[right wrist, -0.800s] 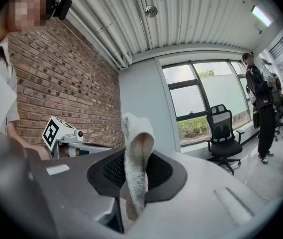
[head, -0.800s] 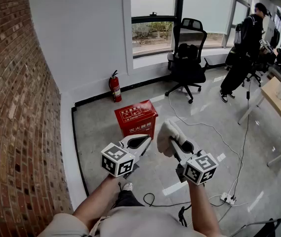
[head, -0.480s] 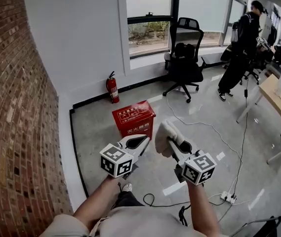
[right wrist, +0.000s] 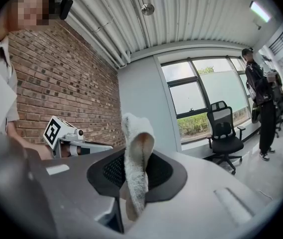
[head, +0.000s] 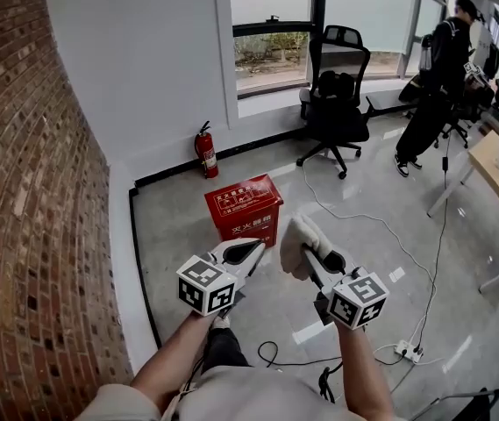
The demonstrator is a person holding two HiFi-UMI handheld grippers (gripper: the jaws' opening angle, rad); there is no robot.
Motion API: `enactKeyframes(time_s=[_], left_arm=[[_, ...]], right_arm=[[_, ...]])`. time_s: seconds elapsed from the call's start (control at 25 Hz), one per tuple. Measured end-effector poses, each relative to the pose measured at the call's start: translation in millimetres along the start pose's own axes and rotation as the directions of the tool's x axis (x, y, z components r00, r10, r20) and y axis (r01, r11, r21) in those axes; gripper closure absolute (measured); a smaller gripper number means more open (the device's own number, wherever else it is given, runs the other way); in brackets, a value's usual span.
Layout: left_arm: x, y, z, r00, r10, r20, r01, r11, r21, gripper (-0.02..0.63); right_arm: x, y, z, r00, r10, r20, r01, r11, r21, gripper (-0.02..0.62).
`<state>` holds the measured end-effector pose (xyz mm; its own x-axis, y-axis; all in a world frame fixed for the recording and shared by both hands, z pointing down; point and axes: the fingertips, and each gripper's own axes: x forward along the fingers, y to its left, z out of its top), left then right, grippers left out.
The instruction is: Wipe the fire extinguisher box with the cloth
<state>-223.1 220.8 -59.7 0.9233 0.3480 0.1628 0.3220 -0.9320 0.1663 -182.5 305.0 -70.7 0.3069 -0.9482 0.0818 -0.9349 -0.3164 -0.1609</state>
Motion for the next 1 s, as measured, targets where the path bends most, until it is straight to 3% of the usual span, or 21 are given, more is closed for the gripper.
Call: enactKeyframes(time_s=[0.36, 0.56, 0.76, 1.0], left_arm=[[3, 131, -27, 0.999, 0.032, -0.021, -0.033, 0.995, -0.09, 0.605], [15, 226, -28, 0.998, 0.031, -0.058, -0.035, 0.996, -0.079, 0.606], [20, 300, -62, 0.993, 0.014, -0.114, -0.03, 0.99, -0.141, 0.606], [46, 370, -110, 0.987, 0.077, -0.138, -0.103, 0.976, -0.191, 0.606]], right_arm=[[110, -25, -30, 0.989, -0.046, -0.14, 0.047, 0.999, 0.008, 0.506], [196, -51, -35, 0.977, -0.088, -0.195, 0.093, 0.995, 0.016, 0.506], [261, -74, -70, 0.937, -0.135, -0.323, 0.15, 0.989, 0.022, 0.506], [324, -143, -126, 0.896, -0.155, -0.417, 0.174, 0.985, 0.006, 0.506]])
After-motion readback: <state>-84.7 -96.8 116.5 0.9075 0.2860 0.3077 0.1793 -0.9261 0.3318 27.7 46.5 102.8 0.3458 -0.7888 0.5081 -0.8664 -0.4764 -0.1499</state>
